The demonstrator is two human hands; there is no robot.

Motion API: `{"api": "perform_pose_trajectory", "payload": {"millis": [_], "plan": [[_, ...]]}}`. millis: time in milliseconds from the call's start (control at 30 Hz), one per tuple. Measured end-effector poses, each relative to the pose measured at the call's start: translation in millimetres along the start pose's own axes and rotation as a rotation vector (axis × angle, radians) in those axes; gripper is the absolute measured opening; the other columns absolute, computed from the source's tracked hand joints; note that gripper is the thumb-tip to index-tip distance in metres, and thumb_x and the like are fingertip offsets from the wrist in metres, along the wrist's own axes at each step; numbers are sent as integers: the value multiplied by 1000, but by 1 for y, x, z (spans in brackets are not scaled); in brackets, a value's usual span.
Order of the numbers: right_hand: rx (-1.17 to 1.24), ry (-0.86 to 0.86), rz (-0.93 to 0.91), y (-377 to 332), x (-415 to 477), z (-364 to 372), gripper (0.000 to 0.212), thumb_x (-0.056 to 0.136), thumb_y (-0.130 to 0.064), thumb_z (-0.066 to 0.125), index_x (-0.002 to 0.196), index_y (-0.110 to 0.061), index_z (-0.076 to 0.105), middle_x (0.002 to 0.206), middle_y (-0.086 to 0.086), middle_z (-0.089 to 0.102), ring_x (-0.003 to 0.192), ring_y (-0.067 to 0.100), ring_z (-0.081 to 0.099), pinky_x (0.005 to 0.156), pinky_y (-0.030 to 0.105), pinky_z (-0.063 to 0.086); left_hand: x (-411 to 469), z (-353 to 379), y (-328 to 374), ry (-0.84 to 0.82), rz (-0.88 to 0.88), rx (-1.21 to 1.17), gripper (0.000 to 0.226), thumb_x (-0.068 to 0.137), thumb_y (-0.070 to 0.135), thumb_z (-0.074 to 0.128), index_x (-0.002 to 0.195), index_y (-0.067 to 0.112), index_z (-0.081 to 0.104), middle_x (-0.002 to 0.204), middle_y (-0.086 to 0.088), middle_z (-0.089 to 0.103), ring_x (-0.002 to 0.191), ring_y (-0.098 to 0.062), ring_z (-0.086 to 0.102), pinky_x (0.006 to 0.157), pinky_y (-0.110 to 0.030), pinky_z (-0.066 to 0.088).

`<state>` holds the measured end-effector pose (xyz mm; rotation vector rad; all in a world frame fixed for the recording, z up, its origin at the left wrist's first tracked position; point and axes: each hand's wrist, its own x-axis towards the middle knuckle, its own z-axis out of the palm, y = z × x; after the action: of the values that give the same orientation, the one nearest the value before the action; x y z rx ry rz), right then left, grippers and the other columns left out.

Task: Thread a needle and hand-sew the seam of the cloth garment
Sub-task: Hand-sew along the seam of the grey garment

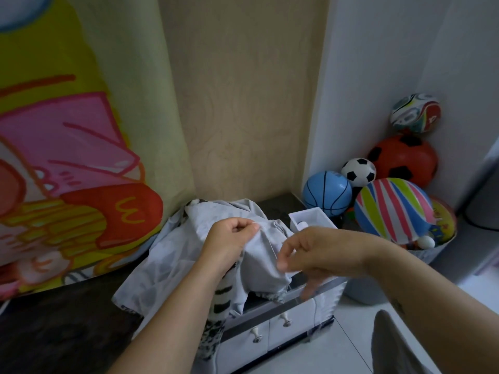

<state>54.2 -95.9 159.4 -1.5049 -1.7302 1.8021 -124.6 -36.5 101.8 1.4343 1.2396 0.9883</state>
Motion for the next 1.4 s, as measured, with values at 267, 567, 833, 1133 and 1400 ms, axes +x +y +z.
{"api": "perform_pose_trajectory", "payload": {"millis": [267, 567, 833, 1133, 1400], "plan": [[-290, 759, -133, 12, 43, 11, 16, 78, -44, 71, 80, -28, 65, 79, -15, 58, 73, 2, 56, 63, 18, 45, -3, 3, 3, -20, 23, 31, 7, 89, 19, 67, 88, 14, 70, 80, 6, 69, 72, 3, 60, 61, 0, 41], [-285, 491, -282, 3, 27, 8, 11, 83, -28, 69, 74, -22, 69, 44, -10, 39, 44, 6, 30, 55, 27, 33, 0, -2, 3, -20, 26, 30, 8, 89, 18, 66, 82, 21, 70, 84, 6, 71, 80, -3, 63, 67, -4, 45], [-290, 567, -222, 8, 19, -14, 17, 80, -38, 68, 85, -21, 68, 60, 10, 58, 56, 15, 43, 61, 30, 42, -6, -1, 2, -45, 50, 1, 5, 87, 16, 68, 83, 17, 71, 78, 8, 69, 66, 8, 61, 64, -3, 43], [-124, 552, -113, 18, 41, -20, 16, 81, -31, 71, 85, -16, 70, 72, 1, 68, 58, 2, 59, 60, 15, 53, -10, -6, 0, -90, 109, 63, 12, 86, 17, 69, 80, 26, 69, 80, 9, 69, 74, 1, 60, 71, -8, 47], [-211, 721, -131, 22, 36, -12, 14, 90, -32, 60, 95, -20, 56, 74, -2, 66, 65, 7, 59, 57, 18, 50, -11, -5, -1, -69, 81, 78, 15, 86, 14, 69, 77, 25, 70, 78, 8, 70, 70, 1, 61, 66, -5, 45]]}}
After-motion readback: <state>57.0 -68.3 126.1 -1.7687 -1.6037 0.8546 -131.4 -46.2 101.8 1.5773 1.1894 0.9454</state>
